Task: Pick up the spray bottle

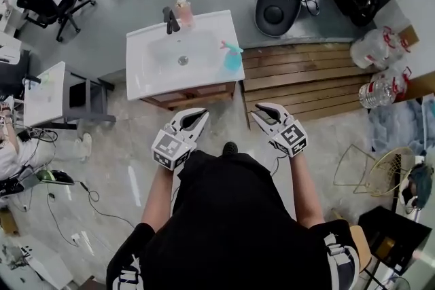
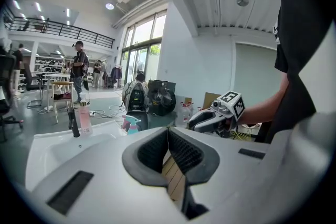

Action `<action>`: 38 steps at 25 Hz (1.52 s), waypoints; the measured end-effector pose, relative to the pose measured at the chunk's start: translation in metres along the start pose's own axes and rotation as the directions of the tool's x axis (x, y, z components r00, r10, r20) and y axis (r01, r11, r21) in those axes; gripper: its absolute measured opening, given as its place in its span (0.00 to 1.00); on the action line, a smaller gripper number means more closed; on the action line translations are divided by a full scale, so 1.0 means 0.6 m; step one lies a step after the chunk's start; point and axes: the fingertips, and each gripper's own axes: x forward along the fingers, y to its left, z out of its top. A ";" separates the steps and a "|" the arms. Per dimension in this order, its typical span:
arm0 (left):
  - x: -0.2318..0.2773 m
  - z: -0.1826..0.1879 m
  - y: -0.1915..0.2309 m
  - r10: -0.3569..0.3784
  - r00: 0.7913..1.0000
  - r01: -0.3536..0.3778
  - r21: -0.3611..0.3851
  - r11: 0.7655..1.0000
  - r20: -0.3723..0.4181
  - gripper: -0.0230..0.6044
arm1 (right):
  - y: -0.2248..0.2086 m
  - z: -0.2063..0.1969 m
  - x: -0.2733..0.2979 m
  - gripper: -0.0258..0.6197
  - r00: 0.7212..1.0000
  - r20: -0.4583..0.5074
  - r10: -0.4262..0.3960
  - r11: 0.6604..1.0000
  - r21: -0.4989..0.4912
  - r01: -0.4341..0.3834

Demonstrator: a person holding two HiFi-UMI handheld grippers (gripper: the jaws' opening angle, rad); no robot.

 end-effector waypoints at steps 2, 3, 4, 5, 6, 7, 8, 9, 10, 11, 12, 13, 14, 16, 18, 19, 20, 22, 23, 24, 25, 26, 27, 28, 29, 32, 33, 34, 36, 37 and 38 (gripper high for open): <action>-0.005 -0.005 -0.006 0.003 1.000 -0.003 0.003 1.000 -0.014 0.07 | -0.008 0.004 0.000 0.25 1.000 0.003 -0.002 1.000 -0.018 0.002; -0.008 -0.008 -0.007 0.006 1.000 -0.006 0.004 1.000 -0.021 0.07 | -0.010 0.007 0.001 0.27 1.000 0.001 -0.004 1.000 -0.027 0.004; -0.013 -0.011 -0.007 0.011 1.000 -0.011 0.002 1.000 -0.027 0.07 | -0.012 0.009 0.003 0.28 1.000 -0.001 -0.007 0.999 -0.035 0.007; -0.017 -0.013 -0.005 0.018 0.999 -0.018 -0.002 1.000 -0.030 0.07 | -0.014 0.012 0.005 0.30 1.000 -0.003 -0.009 0.999 -0.040 0.009; -0.021 -0.015 -0.003 0.023 0.999 -0.024 -0.006 1.000 -0.030 0.07 | -0.015 0.014 0.007 0.31 1.000 -0.003 -0.010 0.999 -0.043 0.010; -0.024 -0.015 -0.001 0.027 0.999 -0.028 -0.009 1.000 -0.029 0.08 | -0.017 0.015 0.008 0.32 1.000 -0.004 -0.013 0.999 -0.043 0.013; -0.025 -0.015 0.000 0.030 0.999 -0.030 -0.011 0.999 -0.026 0.07 | -0.020 0.014 0.009 0.33 1.000 -0.005 -0.017 0.999 -0.043 0.017; -0.026 -0.015 0.001 0.031 0.999 -0.031 -0.013 0.999 -0.023 0.07 | -0.023 0.014 0.009 0.34 1.000 -0.004 -0.022 0.999 -0.043 0.022; -0.026 -0.013 0.003 0.031 0.999 -0.031 -0.013 0.999 -0.021 0.07 | -0.026 0.014 0.010 0.36 1.000 -0.002 -0.028 0.999 -0.042 0.028; -0.024 -0.012 0.005 0.030 0.999 -0.030 -0.013 0.999 -0.020 0.08 | -0.029 0.015 0.010 0.37 0.999 0.001 -0.035 0.999 -0.042 0.035; -0.021 -0.011 0.008 0.028 0.999 -0.028 -0.012 1.000 -0.019 0.07 | -0.033 0.017 0.010 0.38 0.999 0.008 -0.042 0.998 -0.042 0.042; -0.018 -0.009 0.011 0.025 1.000 -0.025 -0.012 1.000 -0.018 0.07 | -0.036 0.019 0.010 0.39 0.999 0.016 -0.049 0.998 -0.043 0.049; -0.014 -0.008 0.013 0.020 1.000 -0.020 -0.012 1.000 -0.016 0.07 | -0.039 0.021 0.009 0.39 0.998 0.025 -0.056 0.997 -0.044 0.057; -0.007 -0.005 0.021 0.008 1.000 -0.009 -0.011 1.000 -0.012 0.08 | -0.045 0.023 0.011 0.39 0.997 0.030 -0.071 0.996 -0.050 0.072; 0.002 -0.003 0.031 0.000 1.000 0.000 -0.009 1.000 -0.010 0.07 | -0.052 0.025 0.016 0.40 0.996 0.025 -0.082 0.995 -0.055 0.083; 0.006 -0.001 0.038 -0.003 1.000 0.003 -0.010 1.000 -0.009 0.07 | -0.056 0.026 0.019 0.40 0.996 0.024 -0.088 0.995 -0.052 0.089; 0.010 0.001 0.044 -0.006 1.000 0.006 -0.012 1.000 -0.007 0.07 | -0.061 0.027 0.021 0.40 0.995 0.023 -0.095 0.994 -0.048 0.096; 0.019 0.011 0.057 -0.013 1.000 0.013 -0.008 1.000 0.005 0.07 | -0.077 0.029 0.029 0.41 0.993 0.024 -0.112 0.993 -0.039 0.113; 0.023 0.017 0.065 -0.016 1.000 0.016 -0.006 1.000 0.010 0.08 | -0.086 0.029 0.035 0.42 0.993 0.023 -0.120 0.992 -0.035 0.120; 0.026 0.022 0.073 -0.018 1.000 0.018 -0.004 1.000 0.012 0.07 | -0.095 0.030 0.041 0.42 0.992 0.022 -0.127 0.991 -0.031 0.128; 0.028 0.025 0.081 -0.021 1.000 0.021 -0.003 1.000 0.012 0.07 | -0.102 0.030 0.046 0.43 0.991 0.019 -0.133 0.991 -0.027 0.134; 0.029 0.027 0.088 -0.024 1.000 0.024 -0.001 1.000 0.011 0.07 | -0.107 0.030 0.053 0.43 0.990 0.016 -0.138 0.990 -0.022 0.138; 0.030 0.030 0.095 -0.027 1.000 0.027 0.001 1.000 0.011 0.07 | -0.112 0.028 0.059 0.44 0.990 0.011 -0.141 0.990 -0.018 0.141; 0.031 0.034 0.103 -0.029 1.000 0.029 0.002 1.000 0.012 0.07 | -0.118 0.025 0.066 0.44 0.990 0.005 -0.142 0.990 -0.013 0.142; 0.033 0.037 0.110 -0.031 0.999 0.031 0.001 1.000 0.013 0.07 | -0.124 0.021 0.073 0.44 0.990 -0.001 -0.143 0.990 -0.005 0.143; 0.042 0.045 0.135 -0.036 0.999 0.036 -0.001 0.999 0.015 0.07 | -0.144 0.008 0.093 0.44 0.988 -0.017 -0.152 0.988 0.018 0.152; 0.044 0.049 0.145 -0.040 0.999 0.040 0.002 0.999 0.015 0.07 | -0.150 0.006 0.100 0.44 0.987 -0.020 -0.157 0.987 0.023 0.157; 0.047 0.052 0.155 -0.043 0.999 0.043 0.005 0.999 0.014 0.07 | -0.156 0.005 0.107 0.44 0.987 -0.022 -0.162 0.986 0.028 0.162; 0.053 0.056 0.175 -0.049 0.999 0.049 0.012 0.999 0.010 0.07 | -0.167 0.003 0.123 0.44 0.985 -0.026 -0.170 0.985 0.036 0.171; 0.056 0.059 0.185 -0.052 0.999 0.052 0.016 0.999 0.008 0.07 | -0.174 0.002 0.130 0.44 0.984 -0.029 -0.174 0.984 0.038 0.175; 0.061 0.061 0.194 -0.055 0.998 0.055 0.018 0.998 0.006 0.07 | -0.181 0.002 0.137 0.44 0.984 -0.031 -0.177 0.983 0.040 0.178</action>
